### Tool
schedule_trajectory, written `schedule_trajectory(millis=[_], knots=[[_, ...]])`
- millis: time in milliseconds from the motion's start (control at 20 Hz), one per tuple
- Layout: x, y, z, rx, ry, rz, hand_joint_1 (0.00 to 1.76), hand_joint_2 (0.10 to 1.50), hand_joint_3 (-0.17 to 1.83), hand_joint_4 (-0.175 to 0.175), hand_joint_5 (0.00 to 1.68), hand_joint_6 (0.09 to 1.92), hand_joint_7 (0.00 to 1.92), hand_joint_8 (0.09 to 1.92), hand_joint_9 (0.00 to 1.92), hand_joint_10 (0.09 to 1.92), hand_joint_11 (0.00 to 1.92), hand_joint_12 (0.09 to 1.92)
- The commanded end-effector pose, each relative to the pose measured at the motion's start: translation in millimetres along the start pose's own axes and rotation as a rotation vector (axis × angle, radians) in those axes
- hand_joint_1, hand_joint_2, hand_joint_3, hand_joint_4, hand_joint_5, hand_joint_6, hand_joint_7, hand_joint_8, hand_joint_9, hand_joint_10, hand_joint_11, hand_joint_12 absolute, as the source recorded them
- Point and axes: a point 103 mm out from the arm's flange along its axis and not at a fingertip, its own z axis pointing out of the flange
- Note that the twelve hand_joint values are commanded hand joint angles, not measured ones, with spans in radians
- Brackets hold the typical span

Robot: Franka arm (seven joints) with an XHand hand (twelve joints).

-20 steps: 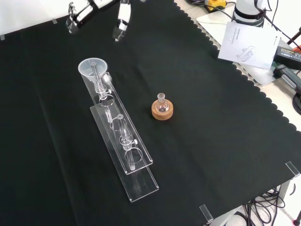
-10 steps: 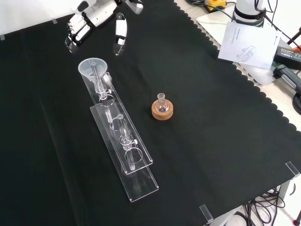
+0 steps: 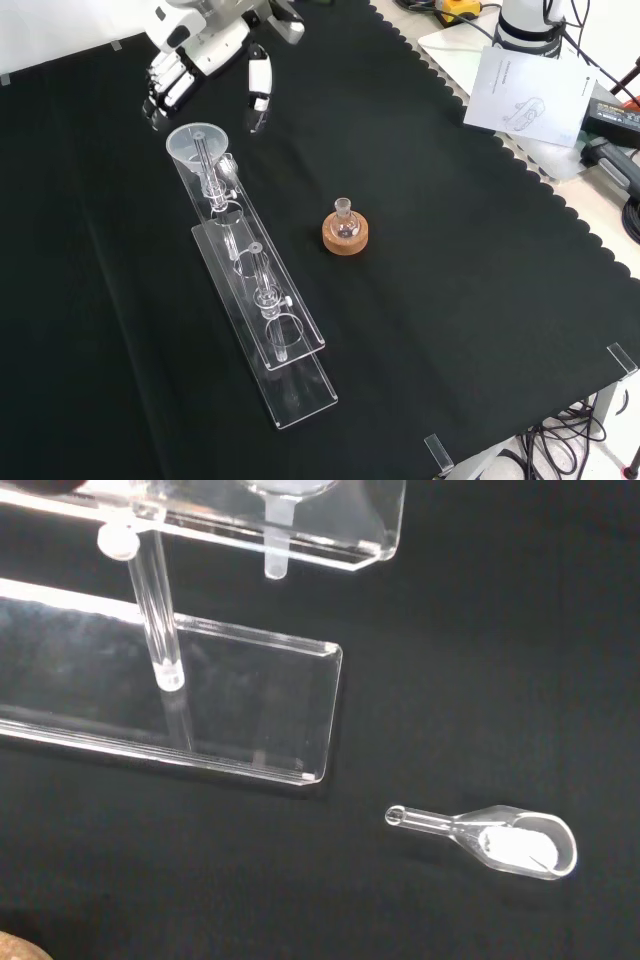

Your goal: Pick up the funnel from the transparent funnel stand.

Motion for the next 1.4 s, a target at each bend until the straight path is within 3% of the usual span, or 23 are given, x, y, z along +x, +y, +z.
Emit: schedule_trajectory(millis=[50,1400], knots=[[8,11,6,0.019,-0.013,-0.004,0.60,0.73,0.27,0.023,0.10,0.09,0.00,0.34,0.05,0.83,0.17,1.53],[11,43,21,0.052,-0.024,-0.008,0.63,0.71,0.30,0.019,0.11,0.09,0.00,0.44,0.11,0.90,0.29,1.49]])
